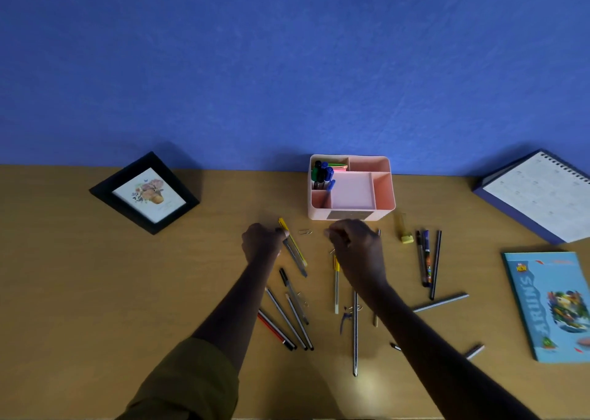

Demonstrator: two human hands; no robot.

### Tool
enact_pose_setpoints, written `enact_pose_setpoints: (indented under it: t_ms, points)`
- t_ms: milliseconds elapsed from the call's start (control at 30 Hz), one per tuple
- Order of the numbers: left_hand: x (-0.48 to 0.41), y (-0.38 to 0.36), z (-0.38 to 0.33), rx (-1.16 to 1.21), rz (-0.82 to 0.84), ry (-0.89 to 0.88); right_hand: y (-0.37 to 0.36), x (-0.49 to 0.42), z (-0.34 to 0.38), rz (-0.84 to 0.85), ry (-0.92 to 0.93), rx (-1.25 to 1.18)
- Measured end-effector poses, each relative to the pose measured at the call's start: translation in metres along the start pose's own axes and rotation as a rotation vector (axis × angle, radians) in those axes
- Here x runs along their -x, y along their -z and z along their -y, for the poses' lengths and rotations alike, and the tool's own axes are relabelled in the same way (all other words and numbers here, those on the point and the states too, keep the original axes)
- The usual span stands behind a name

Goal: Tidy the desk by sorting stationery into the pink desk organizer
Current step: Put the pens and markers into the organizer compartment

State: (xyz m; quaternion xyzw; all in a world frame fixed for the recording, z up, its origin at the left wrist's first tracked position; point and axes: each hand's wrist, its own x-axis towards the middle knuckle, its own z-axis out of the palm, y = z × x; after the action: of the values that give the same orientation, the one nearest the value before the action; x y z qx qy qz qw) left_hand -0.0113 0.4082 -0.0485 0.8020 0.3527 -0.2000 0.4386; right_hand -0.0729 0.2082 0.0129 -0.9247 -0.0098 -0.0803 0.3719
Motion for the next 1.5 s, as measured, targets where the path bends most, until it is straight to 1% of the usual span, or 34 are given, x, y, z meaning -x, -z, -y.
enact_pose_setpoints:
  t_ms: [100,200,267,433,533,667,800,867,933,967,1100,1200,1300,1400,1500]
  points:
    - [-0.001,0.000,-0.003,0.020,0.002,0.039,-0.013,0.018,-0.005,0.074,-0.010,-0.010]
    - [0.000,-0.001,-0.003,0.015,-0.003,0.037,-0.029,0.027,-0.009,0.183,-0.007,0.014]
    - [0.001,-0.002,-0.002,0.013,-0.002,0.028,-0.036,0.027,-0.012,0.218,-0.030,0.033]
    - [0.006,-0.004,-0.001,-0.007,-0.034,-0.006,-0.038,0.027,-0.032,0.213,-0.226,0.144]
    - [0.008,-0.004,-0.003,-0.014,-0.060,-0.025,-0.029,0.032,-0.046,0.218,-0.281,0.200]
    - [0.013,-0.003,-0.003,-0.055,-0.097,-0.068,-0.022,0.039,-0.056,0.230,-0.304,0.206]
    - [0.013,0.004,-0.003,-0.079,-0.102,-0.161,-0.027,0.040,-0.056,0.262,-0.304,0.225]
    - [0.010,0.011,-0.007,-0.051,-0.088,-0.186,-0.031,0.038,-0.055,0.280,-0.310,0.241]
    - [0.011,0.020,-0.015,0.032,-0.089,-0.195,-0.035,0.037,-0.053,0.280,-0.301,0.251]
    - [0.012,0.025,-0.020,0.072,-0.088,-0.223,-0.037,0.037,-0.052,0.283,-0.296,0.262]
    - [0.021,0.041,-0.043,0.192,-0.110,-0.427,-0.042,0.035,-0.050,0.284,-0.313,0.316]
    - [0.032,0.050,-0.069,0.273,-0.155,-0.531,-0.044,0.033,-0.048,0.284,-0.334,0.349]
    - [0.043,0.052,-0.091,0.409,-0.163,-0.636,-0.045,0.033,-0.047,0.281,-0.352,0.376]
    - [0.051,0.050,-0.106,0.439,-0.209,-0.780,-0.047,0.032,-0.045,0.278,-0.376,0.379]
    - [0.055,0.042,-0.113,0.409,-0.214,-0.874,-0.050,0.030,-0.042,0.258,-0.413,0.354]
